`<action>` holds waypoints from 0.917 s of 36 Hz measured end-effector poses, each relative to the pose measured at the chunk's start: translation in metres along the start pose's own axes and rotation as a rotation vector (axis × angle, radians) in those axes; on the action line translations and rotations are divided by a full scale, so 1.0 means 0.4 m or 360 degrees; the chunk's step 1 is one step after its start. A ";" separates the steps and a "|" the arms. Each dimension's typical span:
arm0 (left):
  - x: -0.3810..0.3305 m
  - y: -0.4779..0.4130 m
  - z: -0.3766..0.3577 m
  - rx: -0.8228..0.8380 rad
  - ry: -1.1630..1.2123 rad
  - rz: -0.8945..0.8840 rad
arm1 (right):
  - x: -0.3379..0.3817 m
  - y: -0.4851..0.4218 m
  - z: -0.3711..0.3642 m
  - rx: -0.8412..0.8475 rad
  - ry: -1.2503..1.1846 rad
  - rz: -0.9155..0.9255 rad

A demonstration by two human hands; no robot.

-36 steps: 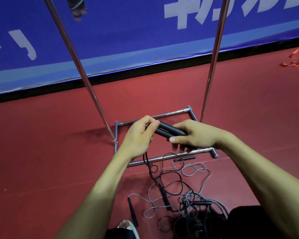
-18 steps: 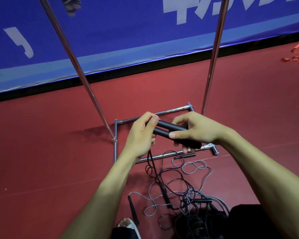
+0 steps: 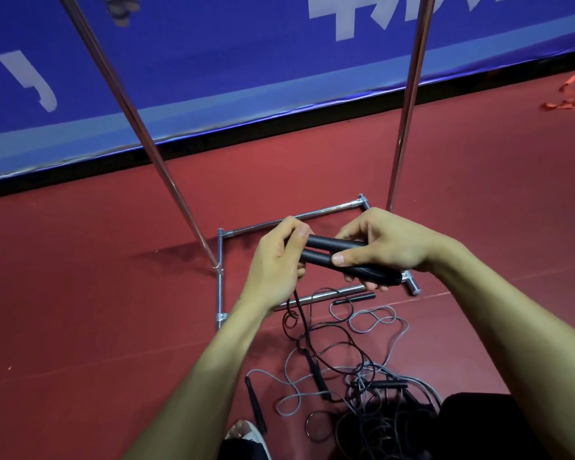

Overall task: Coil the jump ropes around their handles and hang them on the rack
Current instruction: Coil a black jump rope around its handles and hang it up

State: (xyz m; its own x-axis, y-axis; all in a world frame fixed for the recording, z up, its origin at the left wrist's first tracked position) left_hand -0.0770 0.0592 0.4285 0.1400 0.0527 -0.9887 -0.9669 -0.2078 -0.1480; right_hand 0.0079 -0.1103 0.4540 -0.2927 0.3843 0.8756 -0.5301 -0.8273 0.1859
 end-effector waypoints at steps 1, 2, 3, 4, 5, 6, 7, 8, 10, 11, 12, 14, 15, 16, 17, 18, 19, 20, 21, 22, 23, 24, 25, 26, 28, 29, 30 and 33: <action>0.001 0.002 -0.005 -0.0003 0.0020 0.0009 | -0.003 -0.001 0.001 -0.0010 -0.0003 0.0001; 0.003 0.005 -0.011 -0.0007 0.0058 0.0027 | -0.006 -0.001 0.003 -0.0015 -0.0013 0.0002; 0.003 0.008 -0.016 -0.0015 0.0103 0.0043 | -0.009 -0.001 0.005 -0.0016 -0.0025 0.0006; 0.003 0.010 -0.020 -0.0032 0.0138 0.0049 | -0.011 -0.001 0.005 -0.0015 -0.0040 0.0011; 0.003 0.011 -0.022 -0.0063 0.0153 0.0045 | -0.013 0.000 0.004 -0.0015 -0.0059 0.0020; 0.002 0.009 -0.022 -0.0104 0.0149 0.0027 | -0.014 -0.001 0.002 -0.0023 -0.0084 0.0031; 0.001 0.006 -0.022 -0.0151 0.0132 0.0001 | -0.014 -0.002 -0.002 -0.0041 -0.0109 0.0047; -0.001 0.002 -0.022 -0.0197 0.0114 -0.0025 | -0.015 -0.005 -0.007 -0.0075 -0.0123 0.0066; -0.006 -0.005 -0.019 -0.0259 0.0086 -0.0068 | -0.019 -0.014 -0.013 -0.0217 -0.0145 0.0095; -0.007 -0.008 -0.017 -0.0283 0.0077 -0.0081 | -0.023 -0.018 -0.014 -0.0316 -0.0192 0.0098; -0.009 -0.010 -0.013 -0.0303 0.0075 -0.0091 | -0.029 -0.021 -0.012 -0.0409 -0.0270 0.0096; -0.010 -0.013 -0.004 -0.0322 0.0081 -0.0114 | -0.043 -0.024 -0.007 -0.0499 -0.0420 0.0082; -0.009 -0.016 0.001 -0.0319 0.0077 -0.0124 | -0.047 -0.024 -0.007 -0.0491 -0.0455 0.0081; -0.009 -0.017 0.004 -0.0311 0.0065 -0.0134 | -0.051 -0.024 -0.007 -0.0473 -0.0479 0.0087; -0.008 -0.019 0.007 -0.0310 0.0052 -0.0145 | -0.051 -0.022 -0.008 -0.0462 -0.0499 0.0102; -0.006 -0.020 0.009 -0.0313 0.0035 -0.0165 | -0.049 -0.020 -0.011 -0.0460 -0.0515 0.0112; -0.005 -0.020 0.011 -0.0327 0.0008 -0.0188 | -0.047 -0.019 -0.012 -0.0448 -0.0541 0.0116; -0.003 -0.021 0.014 -0.0350 -0.0030 -0.0216 | -0.047 -0.017 -0.012 -0.0422 -0.0583 0.0095; -0.003 -0.022 0.017 -0.0390 -0.0075 -0.0234 | -0.052 -0.018 -0.011 -0.0408 -0.0649 0.0050; -0.003 -0.023 0.019 -0.0445 -0.0106 -0.0243 | -0.057 -0.020 -0.011 -0.0426 -0.0754 -0.0024; -0.005 -0.024 0.020 -0.0511 -0.0101 -0.0235 | -0.067 -0.025 -0.013 -0.0508 -0.0921 -0.0113; -0.007 -0.026 0.018 -0.0579 -0.0034 -0.0213 | -0.079 -0.031 -0.019 -0.0641 -0.1126 -0.0234; -0.008 -0.029 0.015 -0.0636 0.0088 -0.0174 | -0.091 -0.039 -0.032 -0.0782 -0.1269 -0.0344; -0.008 -0.033 0.010 -0.0676 0.0211 -0.0141 | -0.102 -0.045 -0.052 -0.0876 -0.1270 -0.0446; -0.008 -0.037 -0.003 -0.0711 0.0328 -0.0133 | -0.123 -0.062 -0.102 -0.0789 -0.0777 -0.0485; -0.005 -0.038 -0.011 -0.0694 0.0351 -0.0150 | -0.125 -0.070 -0.129 -0.0653 -0.0458 -0.0382; -0.003 -0.037 -0.019 -0.0665 0.0347 -0.0176 | -0.109 -0.074 -0.153 -0.0513 -0.0215 -0.0207; -0.006 -0.035 -0.030 -0.0647 0.0256 -0.0242 | -0.051 -0.089 -0.205 -0.0391 -0.0030 0.0186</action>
State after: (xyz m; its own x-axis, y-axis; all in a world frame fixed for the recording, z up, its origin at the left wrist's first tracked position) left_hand -0.0611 0.0502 0.4329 0.3363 -0.0331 -0.9412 -0.7752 -0.5771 -0.2568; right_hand -0.0325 -0.0551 0.3930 -0.3497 0.2827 0.8932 -0.6713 -0.7406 -0.0284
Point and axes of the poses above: each hand's wrist, its own y-axis away from the middle knuckle, its own z-axis out of the back of the hand, x = y × z, the point moved 1 cm from there along -y, towards the middle knuckle, and after that the axes turned 12 degrees about y, right-handed, at the moved point
